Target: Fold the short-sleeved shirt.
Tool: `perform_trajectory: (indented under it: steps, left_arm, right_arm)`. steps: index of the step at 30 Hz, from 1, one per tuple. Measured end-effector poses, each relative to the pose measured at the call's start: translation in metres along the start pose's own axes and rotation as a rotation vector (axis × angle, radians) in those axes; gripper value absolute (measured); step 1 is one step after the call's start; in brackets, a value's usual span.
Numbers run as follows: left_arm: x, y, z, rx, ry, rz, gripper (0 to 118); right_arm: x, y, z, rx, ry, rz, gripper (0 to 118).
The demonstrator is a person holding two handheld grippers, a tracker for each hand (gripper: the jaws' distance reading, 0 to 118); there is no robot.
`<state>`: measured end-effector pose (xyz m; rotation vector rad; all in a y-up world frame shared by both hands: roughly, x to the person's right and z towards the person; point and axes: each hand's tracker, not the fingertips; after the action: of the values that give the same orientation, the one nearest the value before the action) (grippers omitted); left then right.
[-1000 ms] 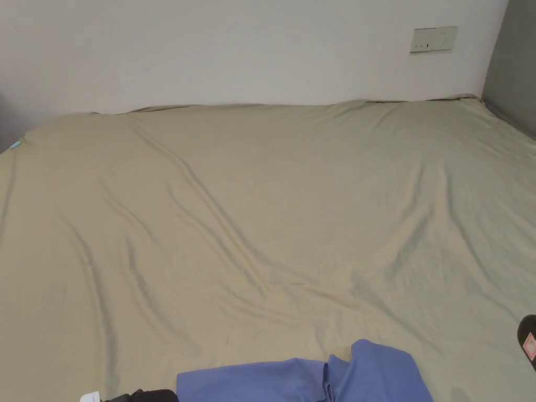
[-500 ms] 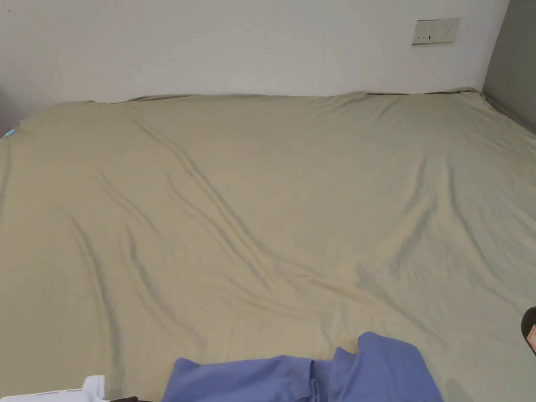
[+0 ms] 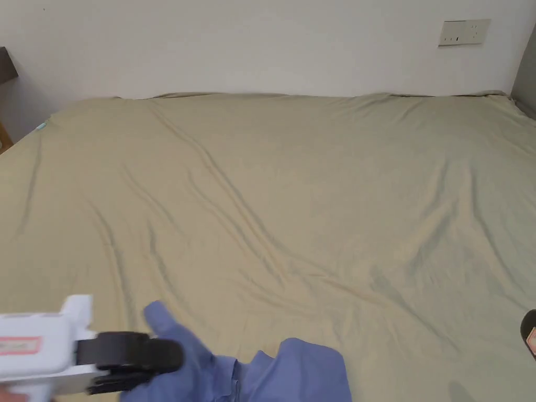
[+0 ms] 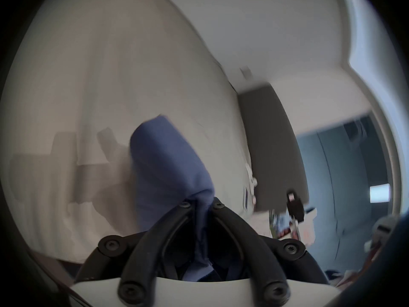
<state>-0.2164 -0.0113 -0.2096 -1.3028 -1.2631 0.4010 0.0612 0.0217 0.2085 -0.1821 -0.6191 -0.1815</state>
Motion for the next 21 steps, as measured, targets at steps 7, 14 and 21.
perform_trajectory:
  steps: [7,14,21]
  left_arm:
    - [0.037,-0.028,-0.205,-0.343,0.257,-0.220,15]
    - [0.070,-0.032,-0.138,-0.178,0.282,-0.334,84]
    - [0.058,-0.081,-0.143,0.314,0.767,-0.752,0]
  right_arm:
    - [0.020,0.000,0.022,0.024,-0.053,-0.014,2]
    - [0.047,0.000,0.039,0.060,-0.122,-0.041,2]
    - [0.052,-0.011,0.032,0.037,-0.093,-0.088,2]
